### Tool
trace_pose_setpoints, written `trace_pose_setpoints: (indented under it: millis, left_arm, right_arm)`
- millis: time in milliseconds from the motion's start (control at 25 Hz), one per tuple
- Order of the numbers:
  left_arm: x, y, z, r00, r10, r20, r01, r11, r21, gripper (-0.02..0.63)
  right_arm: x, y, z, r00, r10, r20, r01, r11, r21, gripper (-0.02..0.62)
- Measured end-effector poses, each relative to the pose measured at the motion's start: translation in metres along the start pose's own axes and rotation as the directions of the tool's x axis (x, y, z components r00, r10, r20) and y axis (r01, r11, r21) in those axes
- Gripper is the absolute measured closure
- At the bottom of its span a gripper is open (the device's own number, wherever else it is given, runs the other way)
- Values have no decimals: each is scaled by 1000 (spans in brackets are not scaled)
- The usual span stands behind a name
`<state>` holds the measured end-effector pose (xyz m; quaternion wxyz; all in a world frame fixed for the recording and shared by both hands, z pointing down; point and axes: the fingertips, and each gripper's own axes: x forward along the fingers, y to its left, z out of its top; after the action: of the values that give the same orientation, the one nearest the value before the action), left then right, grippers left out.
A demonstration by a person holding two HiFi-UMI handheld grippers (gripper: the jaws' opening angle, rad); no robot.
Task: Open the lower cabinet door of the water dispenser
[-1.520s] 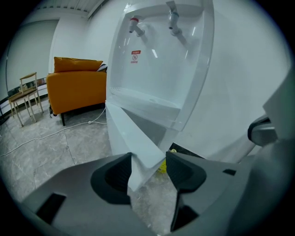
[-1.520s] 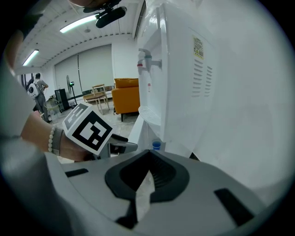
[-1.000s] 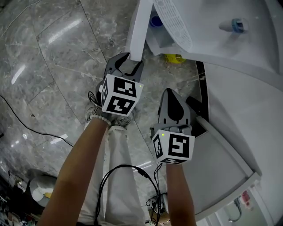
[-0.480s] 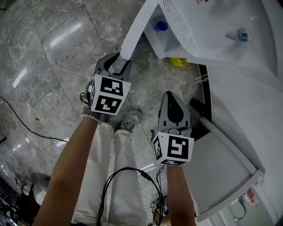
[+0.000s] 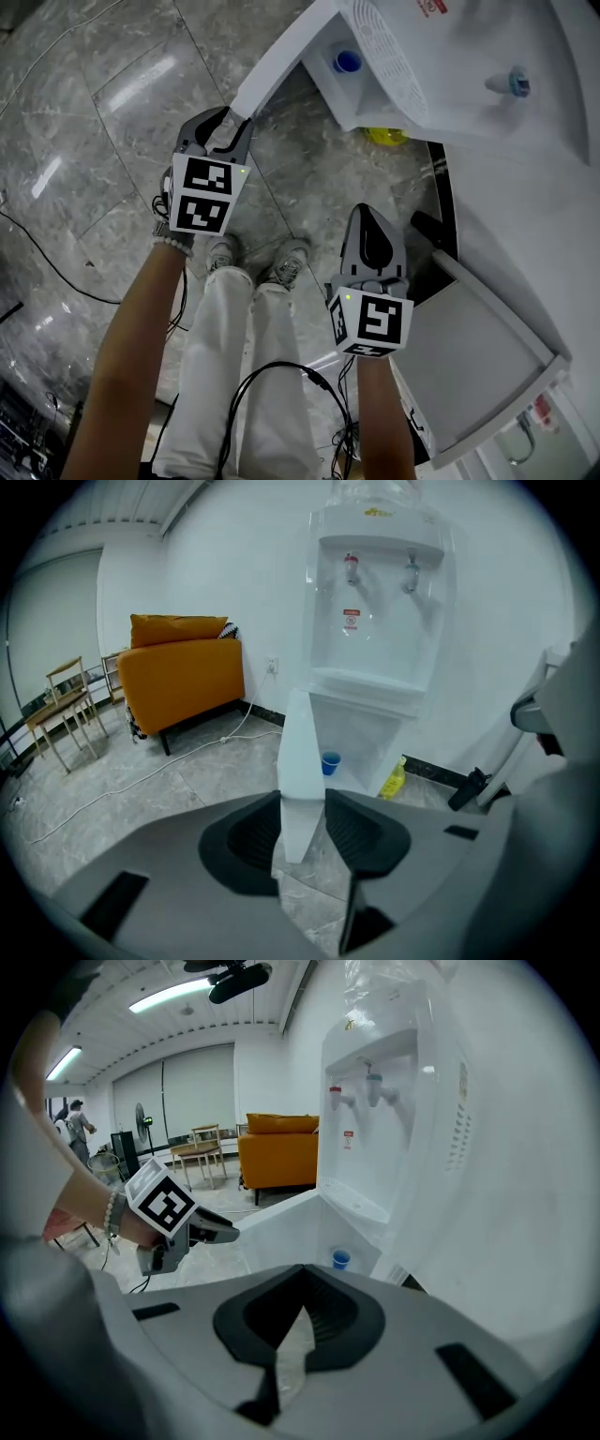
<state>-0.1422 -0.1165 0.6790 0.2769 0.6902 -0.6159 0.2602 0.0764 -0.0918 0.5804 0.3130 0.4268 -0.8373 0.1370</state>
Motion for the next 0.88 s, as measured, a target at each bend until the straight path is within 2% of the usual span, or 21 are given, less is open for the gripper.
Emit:
trace_pose_setpoints:
  millis: [120, 240, 680, 880]
  left_arm:
    - [-1, 20, 1, 1000, 30, 5, -30, 1000, 2, 461]
    - [1, 42, 3, 997, 75, 11, -76, 997, 11, 512]
    - [13, 105, 18, 986, 163, 23, -163, 986, 33, 534]
    - [19, 128, 26, 984, 175, 22, -177, 980, 92, 535]
  right_arm:
    - [0, 2, 0, 1000, -9, -2, 9, 1000, 3, 591]
    - [0, 4, 0, 1000, -15, -2, 15, 1000, 2, 591]
    - [1, 1, -8, 999, -36, -21, 35, 999, -9, 591]
    - [1, -1, -7, 999, -40, -19, 40, 999, -31, 591]
